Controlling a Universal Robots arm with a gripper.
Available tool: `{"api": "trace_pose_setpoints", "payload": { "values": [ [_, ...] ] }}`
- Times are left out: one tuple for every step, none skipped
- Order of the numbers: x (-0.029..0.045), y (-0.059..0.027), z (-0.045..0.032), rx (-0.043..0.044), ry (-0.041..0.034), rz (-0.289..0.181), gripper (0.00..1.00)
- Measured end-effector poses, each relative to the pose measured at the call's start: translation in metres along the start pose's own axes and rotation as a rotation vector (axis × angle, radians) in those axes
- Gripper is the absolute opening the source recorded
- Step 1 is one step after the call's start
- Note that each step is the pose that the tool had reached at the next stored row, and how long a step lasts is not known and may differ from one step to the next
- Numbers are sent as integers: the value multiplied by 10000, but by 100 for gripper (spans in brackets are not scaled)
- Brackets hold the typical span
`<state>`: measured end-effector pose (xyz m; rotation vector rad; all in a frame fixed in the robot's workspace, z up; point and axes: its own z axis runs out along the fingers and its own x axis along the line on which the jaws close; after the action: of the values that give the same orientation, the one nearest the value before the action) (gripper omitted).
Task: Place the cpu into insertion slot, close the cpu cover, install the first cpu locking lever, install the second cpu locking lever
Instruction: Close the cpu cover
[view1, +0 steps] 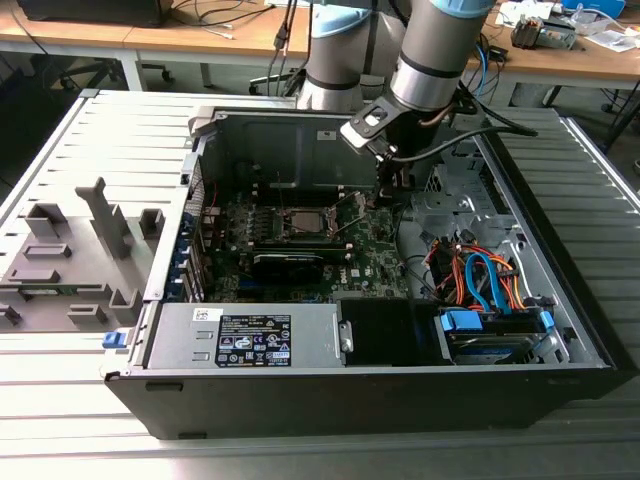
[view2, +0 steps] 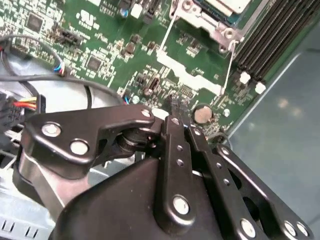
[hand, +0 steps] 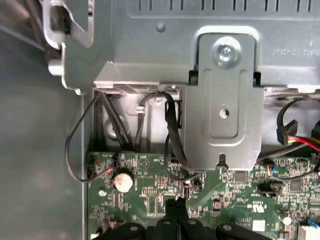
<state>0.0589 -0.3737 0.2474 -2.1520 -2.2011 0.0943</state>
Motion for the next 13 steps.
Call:
{"api": "trace_pose_setpoints", "payload": {
  "values": [
    [1, -44, 21, 0, 1, -1, 11],
    [3, -121, 40, 1, -1, 0, 11],
    [4, -160, 44, 0, -1, -1, 11],
    [5, -197, 47, -1, 0, 1, 11],
    [6, -239, 44, -32, -2, 0, 11],
    [7, -277, 44, -73, -2, -1, 11],
    [8, -315, 48, -105, -2, 1, 11],
    [8, -340, 50, -125, -2, -1, 11],
    [9, -369, 52, -143, -3, -1, 11],
    [10, -398, 55, -162, -3, 0, 11],
    [10, -426, 57, -183, -4, 0, 11],
    [11, -461, 60, -200, -4, -1, 11],
    [12, -505, 65, -214, -3, -1, 11]
  ]
}}
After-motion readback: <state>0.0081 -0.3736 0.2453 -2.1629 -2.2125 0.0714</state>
